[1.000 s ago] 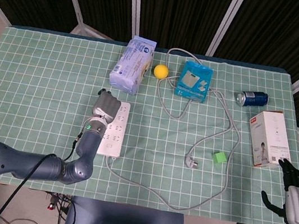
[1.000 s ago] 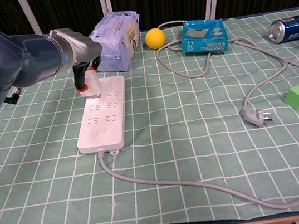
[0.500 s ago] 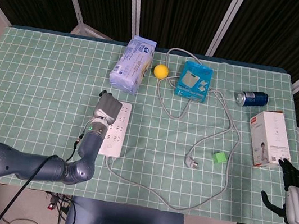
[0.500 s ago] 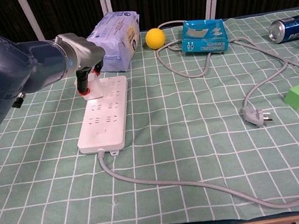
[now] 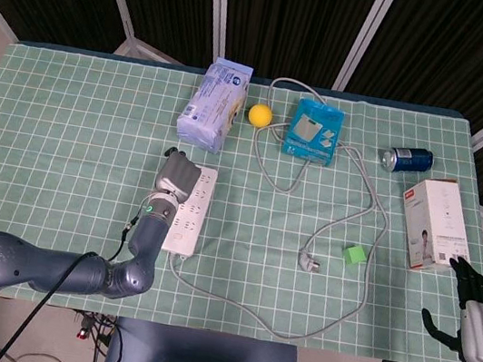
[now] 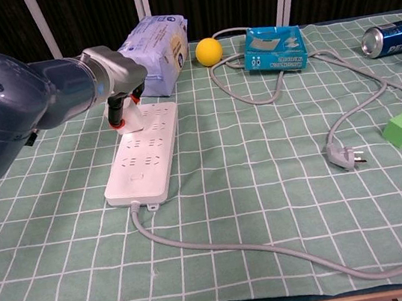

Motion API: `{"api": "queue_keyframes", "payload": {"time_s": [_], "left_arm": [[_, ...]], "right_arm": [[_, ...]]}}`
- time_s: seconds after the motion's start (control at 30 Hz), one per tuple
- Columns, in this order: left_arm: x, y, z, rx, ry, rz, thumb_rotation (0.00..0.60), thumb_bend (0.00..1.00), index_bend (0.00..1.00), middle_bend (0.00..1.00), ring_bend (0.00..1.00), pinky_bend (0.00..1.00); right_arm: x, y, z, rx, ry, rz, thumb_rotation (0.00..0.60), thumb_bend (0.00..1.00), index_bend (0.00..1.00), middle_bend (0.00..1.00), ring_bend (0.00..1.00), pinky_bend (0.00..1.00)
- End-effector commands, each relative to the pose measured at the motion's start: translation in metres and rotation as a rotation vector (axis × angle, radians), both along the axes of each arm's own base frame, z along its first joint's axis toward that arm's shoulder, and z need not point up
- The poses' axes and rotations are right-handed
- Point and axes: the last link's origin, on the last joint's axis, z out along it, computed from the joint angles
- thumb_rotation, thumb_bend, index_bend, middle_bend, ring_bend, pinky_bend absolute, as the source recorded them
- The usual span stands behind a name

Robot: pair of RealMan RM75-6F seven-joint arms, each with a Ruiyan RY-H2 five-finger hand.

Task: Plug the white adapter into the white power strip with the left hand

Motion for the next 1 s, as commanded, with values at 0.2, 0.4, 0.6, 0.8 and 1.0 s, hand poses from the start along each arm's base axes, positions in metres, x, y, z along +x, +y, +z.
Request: {"api": "queue_keyframes", "payload": {"time_s": [0.2,0.4,0.6,0.8,1.0], "left_arm": [[0.0004,-0.001,-0.0028,-0.006,0.011,-0.007,0.6,0.69,0.65,0.68,0.26,0.29],[0.0053,-0.002,-0.0074,-0.012,0.04,-0.033,0.6,0.68,0.61,0.65,0.26,0.29],[0.0058,-0.0006,-0.0038,-0.001,0.061,-0.039,0.6,0.66,0.59,0.64,0.26,0.29],[0.0046,-0.0007,-0.0031,-0.003,0.065,-0.038,0.6,0.66,0.59,0.63,0.26,0.28],[0.0045,-0.0031,-0.0049,-0.012,0.092,-0.037,0.6,0.49,0.44,0.5,0.23,0.25]], "right_arm": [[0.0003,0.0001,0.0,0.001,0.0,-0.001,0.6,0.39,0.0,0.0,0.0,0.04],[0.0001,0.0,0.0,0.0,-0.001,-0.001,0.6,0.4,0.0,0.0,0.0,0.04],[0.0003,0.0001,0.0001,0.0,-0.003,-0.001,0.6,0.4,0.0,0.0,0.0,0.04],[0.0005,0.0003,0.0,0.0,-0.002,-0.001,0.6,0.4,0.0,0.0,0.0,0.04],[0.0003,0.0004,0.0003,0.0,-0.003,-0.003,0.6,0.4,0.0,0.0,0.0,0.04]]}}
